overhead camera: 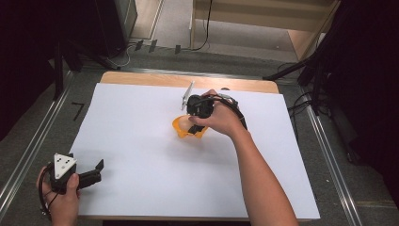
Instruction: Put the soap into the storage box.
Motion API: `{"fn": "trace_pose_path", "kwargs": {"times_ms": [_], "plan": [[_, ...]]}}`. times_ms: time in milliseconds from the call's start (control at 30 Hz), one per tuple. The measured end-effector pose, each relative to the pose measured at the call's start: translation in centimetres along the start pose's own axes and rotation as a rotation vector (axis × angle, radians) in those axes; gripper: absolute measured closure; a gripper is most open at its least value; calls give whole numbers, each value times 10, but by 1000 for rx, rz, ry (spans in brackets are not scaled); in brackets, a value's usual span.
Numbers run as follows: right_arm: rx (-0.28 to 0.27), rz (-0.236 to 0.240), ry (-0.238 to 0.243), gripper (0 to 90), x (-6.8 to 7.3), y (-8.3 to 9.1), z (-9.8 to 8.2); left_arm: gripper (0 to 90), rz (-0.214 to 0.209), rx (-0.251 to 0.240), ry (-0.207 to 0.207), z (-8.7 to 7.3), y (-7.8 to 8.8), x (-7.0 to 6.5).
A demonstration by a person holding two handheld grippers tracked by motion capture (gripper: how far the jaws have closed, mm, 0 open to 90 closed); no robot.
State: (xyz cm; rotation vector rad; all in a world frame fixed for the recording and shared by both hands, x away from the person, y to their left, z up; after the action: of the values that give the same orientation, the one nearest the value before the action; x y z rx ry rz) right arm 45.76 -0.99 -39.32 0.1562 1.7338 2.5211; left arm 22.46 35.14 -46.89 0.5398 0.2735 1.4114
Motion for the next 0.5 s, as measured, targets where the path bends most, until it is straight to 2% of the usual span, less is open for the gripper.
{"fn": "trace_pose_path", "kwargs": {"times_ms": [100,233,333,433,500], "plan": [[13,-8,-14,323,-2,-2,0,0,0,0,-1,0,0,0],[-6,2,-13,322,-5,-3,-2,0,1,2,-1,0,0,0],[9,-3,-29,320,-5,-5,-3,0,2,3,-1,0,0,0],[2,6,-14,307,-6,-7,-4,0,0,0,-1,0,0,0],[-23,4,-13,298,-6,-6,-4,0,1,1,-1,0,0,0]]}}
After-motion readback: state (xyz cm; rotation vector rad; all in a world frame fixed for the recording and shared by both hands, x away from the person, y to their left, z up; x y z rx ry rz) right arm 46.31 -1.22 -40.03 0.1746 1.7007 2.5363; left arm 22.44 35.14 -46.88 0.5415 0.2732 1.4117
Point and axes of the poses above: each handheld gripper's, and its own axes: y roughly backward along the jaws, z roughly out of its top, x roughly to its left, the point moved 1 cm from there along -y, roughly forward along the jaws, and after that the axes turned 5 degrees about -y, right-handed, at the moved point
